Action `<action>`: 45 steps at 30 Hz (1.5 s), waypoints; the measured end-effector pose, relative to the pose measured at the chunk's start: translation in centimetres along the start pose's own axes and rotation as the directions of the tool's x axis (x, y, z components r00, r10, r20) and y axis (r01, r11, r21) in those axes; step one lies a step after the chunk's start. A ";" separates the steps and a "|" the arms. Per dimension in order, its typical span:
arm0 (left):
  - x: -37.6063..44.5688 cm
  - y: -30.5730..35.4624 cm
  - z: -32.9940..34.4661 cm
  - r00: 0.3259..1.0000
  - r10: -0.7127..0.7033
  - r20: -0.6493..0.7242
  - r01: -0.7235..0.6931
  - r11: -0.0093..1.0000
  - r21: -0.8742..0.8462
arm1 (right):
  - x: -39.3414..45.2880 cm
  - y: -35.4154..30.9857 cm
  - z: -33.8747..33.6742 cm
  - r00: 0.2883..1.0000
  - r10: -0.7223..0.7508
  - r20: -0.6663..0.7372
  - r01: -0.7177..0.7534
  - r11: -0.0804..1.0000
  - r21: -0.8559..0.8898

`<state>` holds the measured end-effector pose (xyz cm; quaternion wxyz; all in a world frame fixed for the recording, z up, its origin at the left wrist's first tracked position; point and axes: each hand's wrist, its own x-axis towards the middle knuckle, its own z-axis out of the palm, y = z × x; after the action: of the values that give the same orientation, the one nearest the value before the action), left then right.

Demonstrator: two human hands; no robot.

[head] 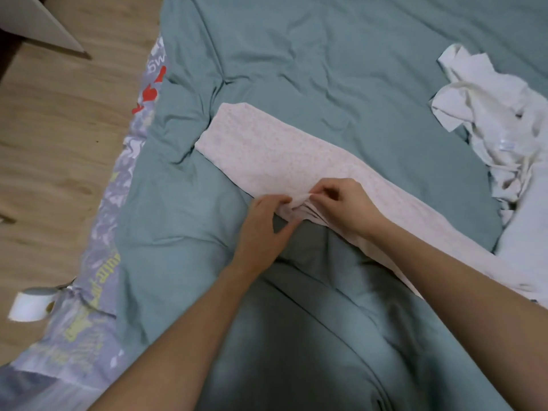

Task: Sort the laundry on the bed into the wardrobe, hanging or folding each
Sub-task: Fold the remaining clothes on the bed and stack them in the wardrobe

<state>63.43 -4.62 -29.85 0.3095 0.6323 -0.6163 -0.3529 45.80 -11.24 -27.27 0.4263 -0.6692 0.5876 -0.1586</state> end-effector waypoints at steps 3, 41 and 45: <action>1.0 0.5 0.5 0.994 -0.109 -0.012 0.107 0.991 -0.076 | 1.1 0.0 0.1 0.998 0.060 -0.013 -0.060 0.997 0.038; 1.4 -2.7 -5.0 0.975 -0.218 0.040 0.100 0.594 0.798 | 0.6 0.2 4.2 0.953 -0.268 0.141 0.292 0.688 -0.664; 4.7 -1.8 -7.6 0.878 -0.220 -0.424 0.420 0.779 0.465 | 4.1 -2.9 4.2 0.882 -0.454 -0.130 0.294 0.743 -0.601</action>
<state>70.72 -9.54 -27.41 0.1549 0.8423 -0.5076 -0.0944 51.75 -13.59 -28.69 0.0845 -0.8418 0.5117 -0.1494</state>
